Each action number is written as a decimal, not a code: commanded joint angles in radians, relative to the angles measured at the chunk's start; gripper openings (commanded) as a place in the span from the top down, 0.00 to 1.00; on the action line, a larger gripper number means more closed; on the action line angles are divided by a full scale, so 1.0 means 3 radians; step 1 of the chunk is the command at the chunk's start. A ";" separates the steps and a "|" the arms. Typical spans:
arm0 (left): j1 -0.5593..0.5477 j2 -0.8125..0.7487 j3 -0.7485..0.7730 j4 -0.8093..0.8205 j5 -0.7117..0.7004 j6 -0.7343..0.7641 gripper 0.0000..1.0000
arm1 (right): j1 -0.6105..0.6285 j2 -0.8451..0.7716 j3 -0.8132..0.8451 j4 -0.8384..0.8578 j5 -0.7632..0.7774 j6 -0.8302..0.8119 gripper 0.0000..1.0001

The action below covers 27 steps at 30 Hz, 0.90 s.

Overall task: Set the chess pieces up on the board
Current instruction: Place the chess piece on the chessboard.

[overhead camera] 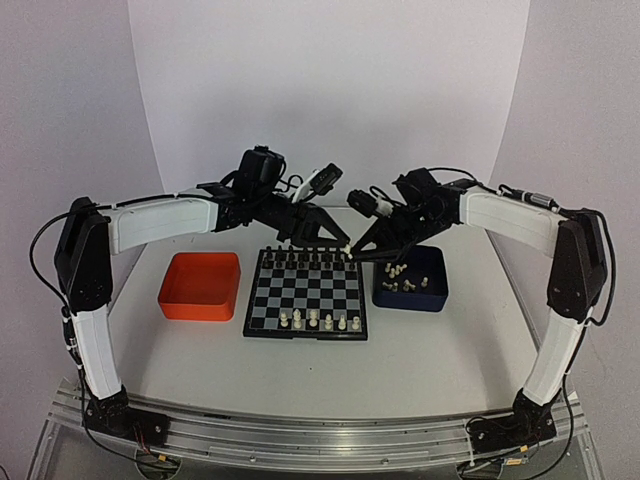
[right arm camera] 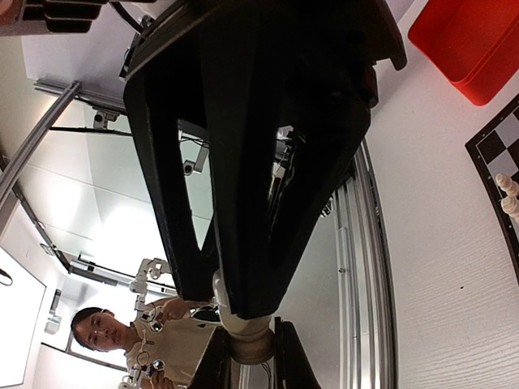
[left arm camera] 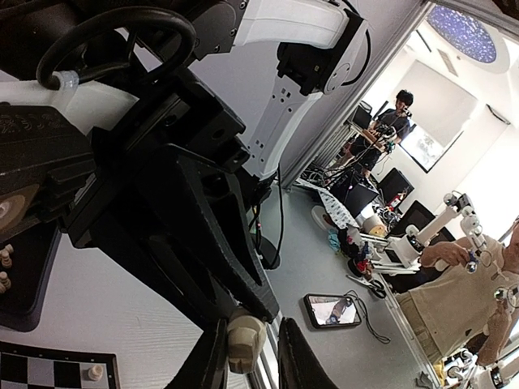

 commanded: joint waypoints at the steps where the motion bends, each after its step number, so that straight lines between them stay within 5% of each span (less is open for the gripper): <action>1: -0.0042 0.0008 0.0125 0.0015 0.0111 0.0034 0.85 | 0.0028 -0.0067 0.0093 -0.0007 -0.0017 0.0002 1.00; 4: -0.0044 -0.0015 0.0102 0.0010 0.0092 0.0042 0.99 | 0.0033 -0.0082 0.0078 -0.0004 0.0025 0.0005 1.00; 7: -0.0045 -0.0052 0.0066 0.0009 0.0011 0.0017 1.00 | 0.0032 -0.0108 0.0056 -0.0003 0.0123 0.0006 0.98; 19: -0.0042 -0.0714 -0.0461 -0.0166 -0.1388 -0.0087 1.00 | 0.0017 -0.0577 -0.0251 0.0001 0.1195 -0.0069 0.16; 27: -0.0042 -0.1289 -0.0908 -0.0593 -0.3010 -0.0569 1.00 | -0.0276 -0.1061 -0.0673 0.0055 0.2362 0.0052 0.11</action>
